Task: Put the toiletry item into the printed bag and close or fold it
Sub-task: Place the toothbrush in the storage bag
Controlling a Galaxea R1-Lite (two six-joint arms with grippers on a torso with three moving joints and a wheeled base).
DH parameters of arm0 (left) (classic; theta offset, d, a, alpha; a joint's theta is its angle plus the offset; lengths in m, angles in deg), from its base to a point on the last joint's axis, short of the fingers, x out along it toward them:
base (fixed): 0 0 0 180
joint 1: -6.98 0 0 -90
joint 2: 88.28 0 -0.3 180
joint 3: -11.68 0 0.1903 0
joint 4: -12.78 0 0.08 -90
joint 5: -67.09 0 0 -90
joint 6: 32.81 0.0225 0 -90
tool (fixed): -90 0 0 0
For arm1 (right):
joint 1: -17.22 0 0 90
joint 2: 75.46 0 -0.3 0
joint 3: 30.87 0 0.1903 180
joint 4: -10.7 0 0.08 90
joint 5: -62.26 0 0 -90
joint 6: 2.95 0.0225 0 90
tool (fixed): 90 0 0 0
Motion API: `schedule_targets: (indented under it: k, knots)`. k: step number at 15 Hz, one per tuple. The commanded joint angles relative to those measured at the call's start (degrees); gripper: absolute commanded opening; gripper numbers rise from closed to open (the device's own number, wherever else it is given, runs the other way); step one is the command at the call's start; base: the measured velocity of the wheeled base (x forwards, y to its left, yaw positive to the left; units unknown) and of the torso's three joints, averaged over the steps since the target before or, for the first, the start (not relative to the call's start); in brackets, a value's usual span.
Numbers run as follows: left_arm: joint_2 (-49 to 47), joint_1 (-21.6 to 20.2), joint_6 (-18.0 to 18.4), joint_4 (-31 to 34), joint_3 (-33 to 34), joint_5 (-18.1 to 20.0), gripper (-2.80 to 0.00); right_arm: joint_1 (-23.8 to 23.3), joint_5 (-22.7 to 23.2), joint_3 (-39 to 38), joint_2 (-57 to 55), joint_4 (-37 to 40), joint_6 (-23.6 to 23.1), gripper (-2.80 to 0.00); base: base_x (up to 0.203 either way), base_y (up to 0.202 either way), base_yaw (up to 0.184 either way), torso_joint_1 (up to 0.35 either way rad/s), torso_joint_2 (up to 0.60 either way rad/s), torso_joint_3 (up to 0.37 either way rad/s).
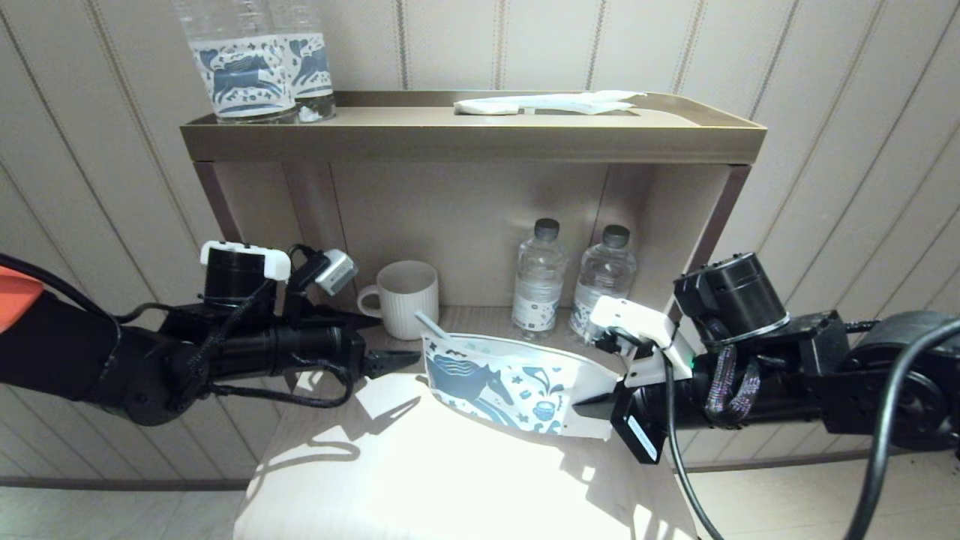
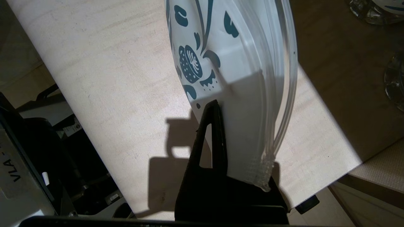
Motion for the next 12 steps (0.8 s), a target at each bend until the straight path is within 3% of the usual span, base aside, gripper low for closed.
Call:
schedule_targets:
  k: [1, 2, 3, 8, 12]
  knots:
    - [4.6, -1.9, 0.0, 0.4, -0.6, 0.3, 0.00, -0.1, 0.1, 0.1, -0.9, 0.0, -0.2, -2.80, 0.000, 0.000, 0.000, 0.000, 0.00, 0.000]
    - [5.3, -2.0, 0.0, 1.0, -0.7, 0.2, 0.00, -0.1, 0.1, 0.1, -1.2, 0.0, -0.2, -2.80, 0.000, 0.000, 0.000, 0.000, 0.00, 0.000]
    - [5.5, -2.1, 0.0, 1.1, -0.8, 0.0, -2.80, 0.0, 0.1, 0.0, -1.2, 0.0, -0.2, -2.80, 0.000, 0.000, 0.000, 0.000, 0.00, 0.000]
    - [5.0, -2.1, -0.3, 1.3, -1.3, -0.1, -2.80, 0.0, 0.2, -0.1, -1.5, 0.0, -0.3, -2.80, 0.000, 0.000, 0.000, 0.000, 0.00, 0.000]
    - [2.3, 0.0, -2.6, 1.2, -2.4, -0.1, -2.80, 0.4, 0.2, 0.0, -1.0, 0.0, -0.2, -2.80, 0.000, 0.000, 0.000, 0.000, 0.00, 0.000]
